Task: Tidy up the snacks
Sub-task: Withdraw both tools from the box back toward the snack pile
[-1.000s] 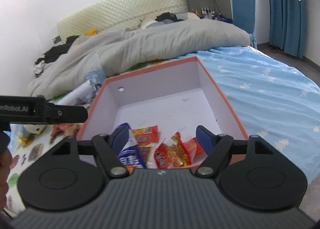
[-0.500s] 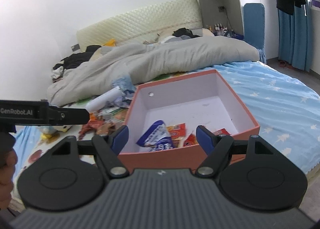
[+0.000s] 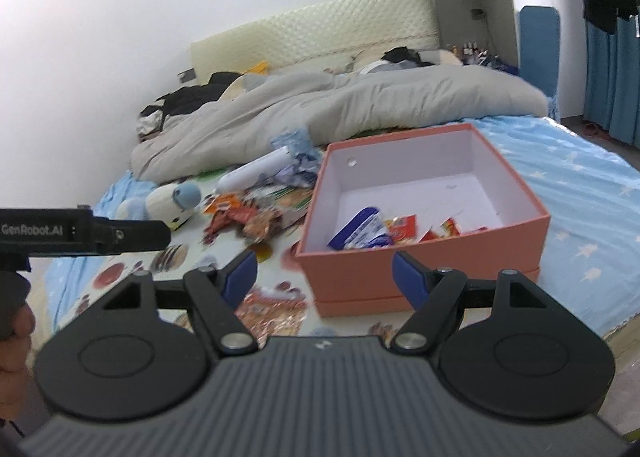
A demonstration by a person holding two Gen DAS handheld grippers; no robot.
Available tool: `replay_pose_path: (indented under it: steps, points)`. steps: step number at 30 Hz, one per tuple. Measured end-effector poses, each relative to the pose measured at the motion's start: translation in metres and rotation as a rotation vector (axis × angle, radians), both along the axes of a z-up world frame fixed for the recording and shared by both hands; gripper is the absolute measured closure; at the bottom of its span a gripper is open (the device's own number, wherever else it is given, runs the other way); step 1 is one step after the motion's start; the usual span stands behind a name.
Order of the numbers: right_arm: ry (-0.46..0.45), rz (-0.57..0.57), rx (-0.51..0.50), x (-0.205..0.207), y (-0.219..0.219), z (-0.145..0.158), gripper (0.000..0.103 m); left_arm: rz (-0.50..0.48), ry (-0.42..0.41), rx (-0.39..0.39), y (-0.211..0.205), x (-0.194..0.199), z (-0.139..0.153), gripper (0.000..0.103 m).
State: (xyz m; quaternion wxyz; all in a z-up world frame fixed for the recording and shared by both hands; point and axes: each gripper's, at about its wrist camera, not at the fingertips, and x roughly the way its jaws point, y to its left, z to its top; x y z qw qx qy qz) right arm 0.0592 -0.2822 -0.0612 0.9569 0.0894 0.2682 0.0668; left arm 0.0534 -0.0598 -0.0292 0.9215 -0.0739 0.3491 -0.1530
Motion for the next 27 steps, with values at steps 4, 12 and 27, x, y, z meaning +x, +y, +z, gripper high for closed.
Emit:
replay_pose_path:
  steps: [4,12,27]
  points:
    - [0.004,0.042,-0.009,-0.006,0.016,-0.003,0.027,0.035,0.019,0.014,0.019,-0.017,-0.009,0.014]
    - [0.019,0.103,0.023,-0.015,0.038,-0.011,0.027,0.108,0.037,-0.015,0.055,-0.032,-0.017,0.014]
    - [0.07,0.155,-0.017,0.004,0.067,-0.03,0.027,0.137,0.076,-0.013,0.081,-0.01,-0.047,0.014]
